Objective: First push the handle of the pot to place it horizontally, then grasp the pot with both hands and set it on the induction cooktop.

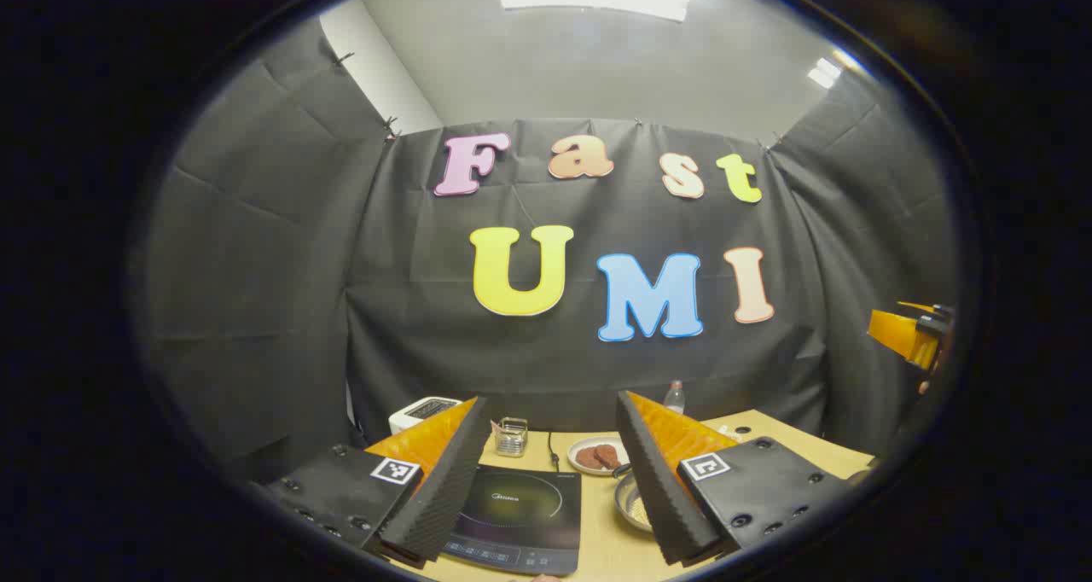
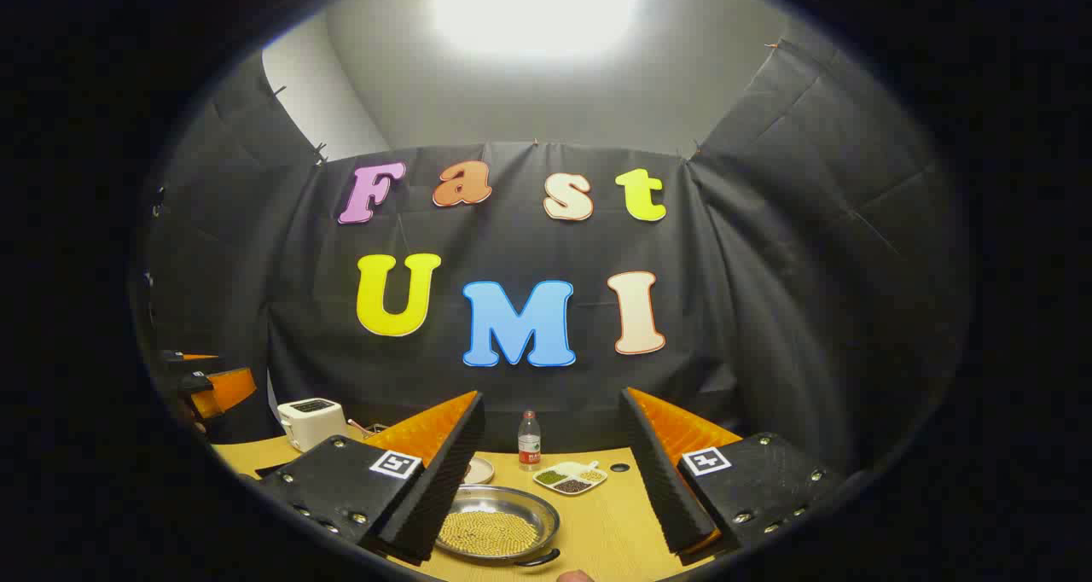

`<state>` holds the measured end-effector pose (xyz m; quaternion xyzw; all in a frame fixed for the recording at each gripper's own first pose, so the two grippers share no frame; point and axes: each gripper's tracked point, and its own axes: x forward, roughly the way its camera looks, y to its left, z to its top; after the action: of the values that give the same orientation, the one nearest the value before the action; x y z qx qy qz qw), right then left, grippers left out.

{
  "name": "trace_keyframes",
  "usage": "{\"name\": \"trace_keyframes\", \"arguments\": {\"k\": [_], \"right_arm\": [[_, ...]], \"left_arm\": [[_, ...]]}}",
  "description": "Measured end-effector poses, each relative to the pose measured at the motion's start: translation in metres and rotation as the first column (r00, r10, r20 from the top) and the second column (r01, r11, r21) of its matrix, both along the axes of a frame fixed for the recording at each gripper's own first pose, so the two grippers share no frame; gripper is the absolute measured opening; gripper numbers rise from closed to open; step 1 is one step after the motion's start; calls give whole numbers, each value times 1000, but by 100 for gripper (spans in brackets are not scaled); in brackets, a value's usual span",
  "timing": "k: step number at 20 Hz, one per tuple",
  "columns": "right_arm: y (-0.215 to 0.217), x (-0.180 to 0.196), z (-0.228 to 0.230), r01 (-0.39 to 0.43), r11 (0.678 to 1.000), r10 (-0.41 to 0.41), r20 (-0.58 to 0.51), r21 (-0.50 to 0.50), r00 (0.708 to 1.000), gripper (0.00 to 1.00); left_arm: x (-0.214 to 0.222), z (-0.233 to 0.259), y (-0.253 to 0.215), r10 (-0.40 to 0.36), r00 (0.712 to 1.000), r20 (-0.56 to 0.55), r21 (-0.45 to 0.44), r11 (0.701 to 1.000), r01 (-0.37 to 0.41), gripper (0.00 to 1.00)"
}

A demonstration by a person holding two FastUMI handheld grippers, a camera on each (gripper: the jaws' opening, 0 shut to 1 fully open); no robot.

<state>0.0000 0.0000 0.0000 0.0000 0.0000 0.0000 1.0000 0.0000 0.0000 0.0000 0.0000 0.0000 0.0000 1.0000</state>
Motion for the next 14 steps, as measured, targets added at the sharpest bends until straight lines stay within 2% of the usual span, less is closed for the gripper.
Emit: {"name": "trace_keyframes", "arguments": {"k": [2,3,4,5,7,10,13,14], "right_arm": [[3,2,0,-7,1000,7,-1,-4,1000,95],[5,3,0,-11,1000,11,-3,-5,1000,95],[8,5,-1,-14,1000,14,-8,-6,1000,95],[10,6,-2,-18,1000,18,-12,-6,1000,95],[16,8,-5,-25,1000,25,-18,-4,1000,95],[27,10,-7,-31,999,31,-23,-4,999,95],[37,11,-12,-31,1000,31,-31,-2,999,96],[41,10,-13,-30,1000,30,-34,-1,999,96]], "left_arm": [[3,-1,2,1,1000,1,3,1000,-1,95],[3,0,4,3,1000,4,5,1000,-3,92],[5,0,5,3,1000,5,6,1000,-3,99],[5,1,7,4,1000,4,7,1000,-4,95],[7,-1,13,5,1000,3,10,1000,-5,99],[7,-1,24,7,1000,7,20,1000,-7,92],[7,-1,36,2,1000,11,42,999,-2,92],[8,-2,39,-1,1000,11,46,999,1,95]]}}
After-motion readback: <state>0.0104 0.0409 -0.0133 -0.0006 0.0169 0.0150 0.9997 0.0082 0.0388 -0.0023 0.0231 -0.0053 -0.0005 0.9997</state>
